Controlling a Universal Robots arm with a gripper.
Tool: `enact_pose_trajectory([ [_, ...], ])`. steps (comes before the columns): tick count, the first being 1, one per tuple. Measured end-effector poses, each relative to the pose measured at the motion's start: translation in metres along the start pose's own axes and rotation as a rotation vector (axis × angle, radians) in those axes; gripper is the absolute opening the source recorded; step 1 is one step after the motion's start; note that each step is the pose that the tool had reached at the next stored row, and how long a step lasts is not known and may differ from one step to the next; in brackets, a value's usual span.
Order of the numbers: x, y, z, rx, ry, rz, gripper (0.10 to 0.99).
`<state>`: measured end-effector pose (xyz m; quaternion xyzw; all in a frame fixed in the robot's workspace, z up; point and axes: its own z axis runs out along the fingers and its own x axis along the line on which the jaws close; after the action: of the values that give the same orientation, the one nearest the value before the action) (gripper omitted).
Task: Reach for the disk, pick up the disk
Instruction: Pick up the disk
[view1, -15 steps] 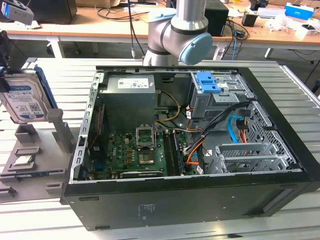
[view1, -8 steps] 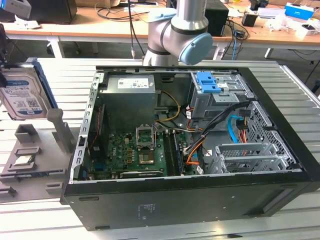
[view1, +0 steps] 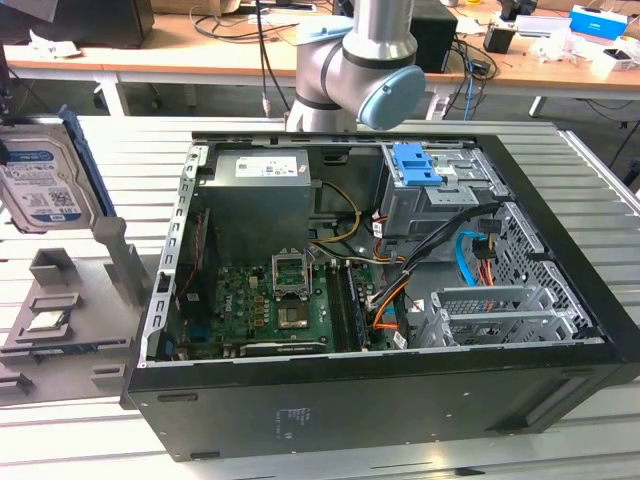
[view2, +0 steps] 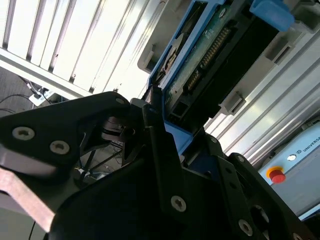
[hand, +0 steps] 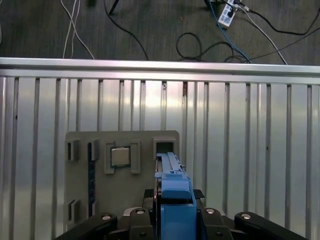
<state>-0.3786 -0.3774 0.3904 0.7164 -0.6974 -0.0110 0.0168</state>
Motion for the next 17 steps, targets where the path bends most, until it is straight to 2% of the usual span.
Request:
enact_pose_trajectory([
  [17, 0.0003, -0.0014, -0.0255, -0.001, 0.0000, 0.000, 0.365],
])
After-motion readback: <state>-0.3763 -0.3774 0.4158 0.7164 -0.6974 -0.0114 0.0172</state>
